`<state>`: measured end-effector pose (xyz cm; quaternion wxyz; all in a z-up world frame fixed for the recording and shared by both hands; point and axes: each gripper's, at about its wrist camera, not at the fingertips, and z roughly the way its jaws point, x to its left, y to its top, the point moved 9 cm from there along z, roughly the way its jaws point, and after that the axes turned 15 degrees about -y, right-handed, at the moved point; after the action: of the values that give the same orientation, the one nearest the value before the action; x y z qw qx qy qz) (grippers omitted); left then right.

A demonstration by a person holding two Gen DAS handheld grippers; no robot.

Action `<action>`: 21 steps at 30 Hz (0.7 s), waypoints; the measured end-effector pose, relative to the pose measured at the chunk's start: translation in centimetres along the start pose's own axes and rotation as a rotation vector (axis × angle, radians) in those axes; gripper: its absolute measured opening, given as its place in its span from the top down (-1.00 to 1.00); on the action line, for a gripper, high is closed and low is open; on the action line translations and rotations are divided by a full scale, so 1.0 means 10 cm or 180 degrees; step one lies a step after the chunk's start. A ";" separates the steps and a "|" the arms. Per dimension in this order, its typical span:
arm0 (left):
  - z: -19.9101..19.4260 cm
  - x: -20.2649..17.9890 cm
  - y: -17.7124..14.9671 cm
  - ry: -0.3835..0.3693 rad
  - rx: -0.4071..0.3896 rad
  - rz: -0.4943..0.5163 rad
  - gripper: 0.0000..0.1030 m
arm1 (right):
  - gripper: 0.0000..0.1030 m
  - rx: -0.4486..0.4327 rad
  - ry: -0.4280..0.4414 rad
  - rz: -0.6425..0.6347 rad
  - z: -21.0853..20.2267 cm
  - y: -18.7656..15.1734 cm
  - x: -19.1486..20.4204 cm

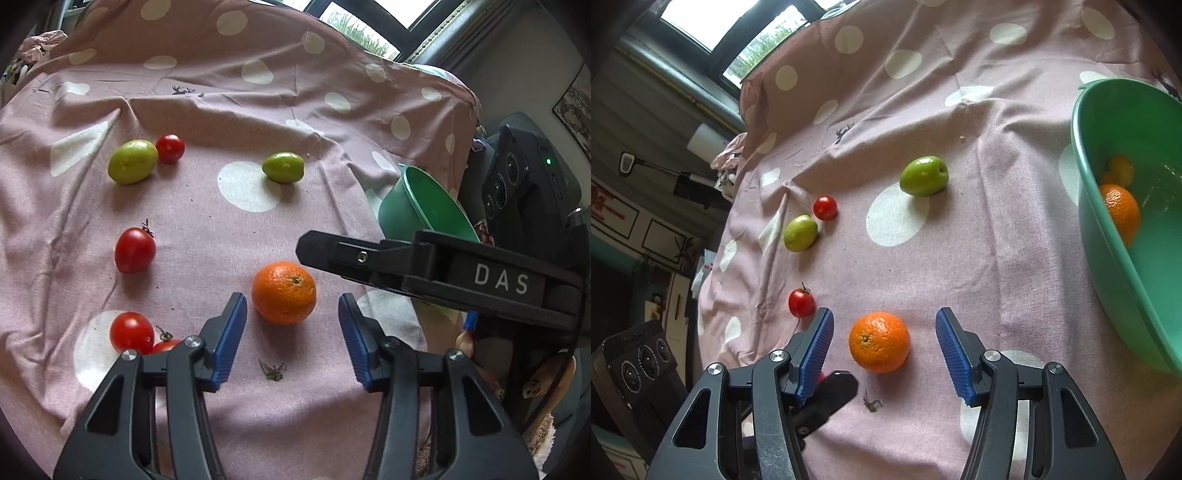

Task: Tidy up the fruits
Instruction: 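Close the right gripper around the second orange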

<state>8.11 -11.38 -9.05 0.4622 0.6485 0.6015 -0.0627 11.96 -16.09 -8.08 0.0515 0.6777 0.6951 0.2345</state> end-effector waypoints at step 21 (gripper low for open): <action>0.15 0.08 -0.05 0.0129 0.0114 0.0078 0.15 | 0.10 0.0278 0.0093 -0.0023 0.26 -0.12 0.07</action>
<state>8.57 -11.88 -10.64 0.4390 0.6651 0.6016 -0.0547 11.78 -14.73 -10.67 0.0125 0.6732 0.7078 0.2136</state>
